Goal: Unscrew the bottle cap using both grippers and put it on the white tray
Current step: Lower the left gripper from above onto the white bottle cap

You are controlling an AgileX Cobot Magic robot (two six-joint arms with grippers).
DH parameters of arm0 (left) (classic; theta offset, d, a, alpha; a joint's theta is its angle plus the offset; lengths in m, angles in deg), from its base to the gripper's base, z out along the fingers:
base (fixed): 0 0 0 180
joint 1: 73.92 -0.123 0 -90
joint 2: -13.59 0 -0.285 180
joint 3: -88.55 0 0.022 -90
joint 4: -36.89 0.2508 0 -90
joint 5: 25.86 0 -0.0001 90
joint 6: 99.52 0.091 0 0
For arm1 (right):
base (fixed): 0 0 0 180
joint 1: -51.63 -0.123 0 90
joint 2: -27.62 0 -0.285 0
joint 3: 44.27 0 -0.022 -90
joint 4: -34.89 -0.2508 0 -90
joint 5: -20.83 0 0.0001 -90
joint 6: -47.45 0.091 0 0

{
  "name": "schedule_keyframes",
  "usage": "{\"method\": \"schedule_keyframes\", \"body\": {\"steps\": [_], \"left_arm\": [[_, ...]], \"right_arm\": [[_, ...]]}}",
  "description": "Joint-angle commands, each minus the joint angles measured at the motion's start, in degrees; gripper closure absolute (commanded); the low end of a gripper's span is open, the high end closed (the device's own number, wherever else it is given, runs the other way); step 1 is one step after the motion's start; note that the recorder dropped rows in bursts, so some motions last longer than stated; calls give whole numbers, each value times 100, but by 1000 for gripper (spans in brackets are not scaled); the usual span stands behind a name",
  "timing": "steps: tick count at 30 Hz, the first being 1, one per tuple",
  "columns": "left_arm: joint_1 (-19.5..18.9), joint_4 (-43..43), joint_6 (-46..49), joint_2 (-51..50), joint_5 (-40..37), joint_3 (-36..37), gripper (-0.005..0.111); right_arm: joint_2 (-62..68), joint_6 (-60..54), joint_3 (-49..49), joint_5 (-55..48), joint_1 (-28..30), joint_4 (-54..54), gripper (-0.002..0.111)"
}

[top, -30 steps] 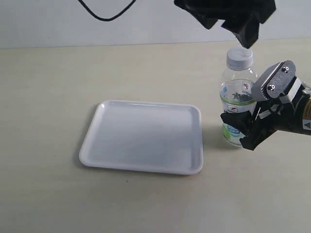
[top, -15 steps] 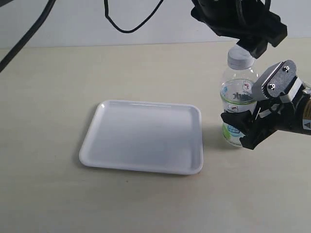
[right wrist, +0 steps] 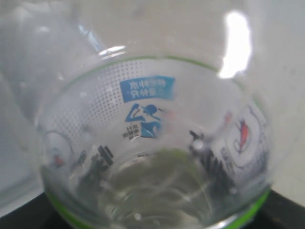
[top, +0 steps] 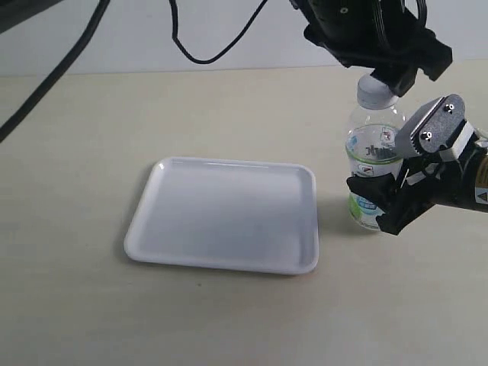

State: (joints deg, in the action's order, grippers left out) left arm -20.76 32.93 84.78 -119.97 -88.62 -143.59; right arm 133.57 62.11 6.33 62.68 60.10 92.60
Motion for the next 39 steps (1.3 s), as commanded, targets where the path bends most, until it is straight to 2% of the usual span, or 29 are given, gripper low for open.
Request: {"method": "schedule_keyframes", "body": {"steps": [1, 13, 39], "left_arm": [[9, -29, -64, -74, 38, -10, 40], [9, -29, -155, -64, -233, -10, 40], [-1, -352, -169, 26, -60, -10, 41]], "right_arm": [[-13, 17, 19, -297, 26, 130, 108], [-13, 27, 19, -286, 26, 121, 108], [-13, 44, 19, -275, 26, 121, 108]]}}
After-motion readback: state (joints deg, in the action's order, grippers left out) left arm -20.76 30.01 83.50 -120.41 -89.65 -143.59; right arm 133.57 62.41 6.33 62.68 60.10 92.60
